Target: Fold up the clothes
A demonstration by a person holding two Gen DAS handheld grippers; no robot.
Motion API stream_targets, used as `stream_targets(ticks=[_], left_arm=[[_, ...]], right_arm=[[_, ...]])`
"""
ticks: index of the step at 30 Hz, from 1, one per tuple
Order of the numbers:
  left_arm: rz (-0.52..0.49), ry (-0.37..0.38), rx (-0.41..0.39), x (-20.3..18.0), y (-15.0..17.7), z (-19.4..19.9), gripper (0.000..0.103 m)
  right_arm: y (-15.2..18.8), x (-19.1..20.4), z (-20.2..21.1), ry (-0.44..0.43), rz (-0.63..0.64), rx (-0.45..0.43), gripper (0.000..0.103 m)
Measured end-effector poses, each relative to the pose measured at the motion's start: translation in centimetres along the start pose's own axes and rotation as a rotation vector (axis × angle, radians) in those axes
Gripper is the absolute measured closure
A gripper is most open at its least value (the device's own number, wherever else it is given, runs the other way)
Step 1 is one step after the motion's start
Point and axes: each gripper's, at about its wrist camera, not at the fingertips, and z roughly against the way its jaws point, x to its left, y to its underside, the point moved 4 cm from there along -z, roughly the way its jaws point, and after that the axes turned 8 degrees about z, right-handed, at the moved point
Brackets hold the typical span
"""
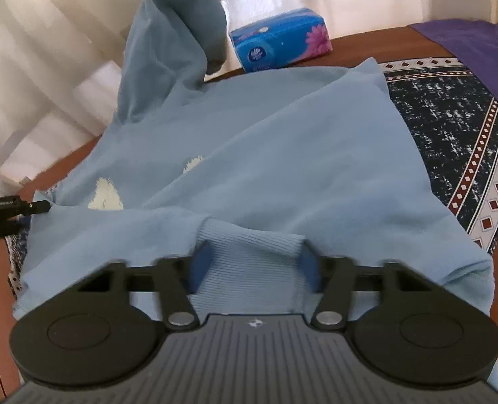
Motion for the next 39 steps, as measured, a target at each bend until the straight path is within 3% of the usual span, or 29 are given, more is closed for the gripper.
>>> stream_targets(ticks=[2, 6, 9, 16, 19, 21, 27, 31, 35, 39], left_arm=[[-0.005, 0.013, -0.034, -0.3, -0.1, 0.9, 0.091], [0.021, 0.036, -0.087, -0.3, -0.4, 2.0, 0.091], [0.053, 0.015, -0.083, 0.0, -0.5, 0.8, 0.091], [0.025, -0.049, -0.073, 0.0, 0.1, -1.5, 0.087], [-0.016, -0.09, -0.078, 0.1, -0.1, -1.9, 0.068], [-0.022, -0.114, -0.076, 0.5, -0.1, -2.1, 0.049], [-0.058, -0.094, -0.138, 0.2, -0.5, 2.4, 0.044], [-0.16, 0.0, -0.149, -1.8, 1.9, 6.9, 0.044], [-0.288, 0.09, -0.029, -4.3, 7.3, 7.8, 0.044], [-0.381, 0.035, 0.035, -4.2, 11.5, 6.8, 0.045]], right_arm=[[-0.6, -0.3, 0.7, -0.058, -0.045, -0.005, 0.089], [-2.7, 0.8, 4.6, -0.062, 0.011, -0.125, 0.09], [-4.6, 1.3, 5.6, -0.048, 0.057, -0.182, 0.09], [-4.8, -0.3, 0.0, 0.032, 0.076, -0.048, 0.09], [-4.2, -0.9, -1.5, 0.055, 0.068, -0.015, 0.089], [-3.8, -1.1, -2.2, 0.07, 0.063, -0.003, 0.08], [-4.0, -1.2, 0.4, 0.133, 0.065, -0.083, 0.063], [-3.7, -0.3, 3.7, 0.101, 0.073, -0.165, 0.062], [-2.6, 1.6, 3.6, 0.039, 0.124, -0.143, 0.061], [-1.3, 3.5, 1.2, 0.055, 0.211, -0.084, 0.059]])
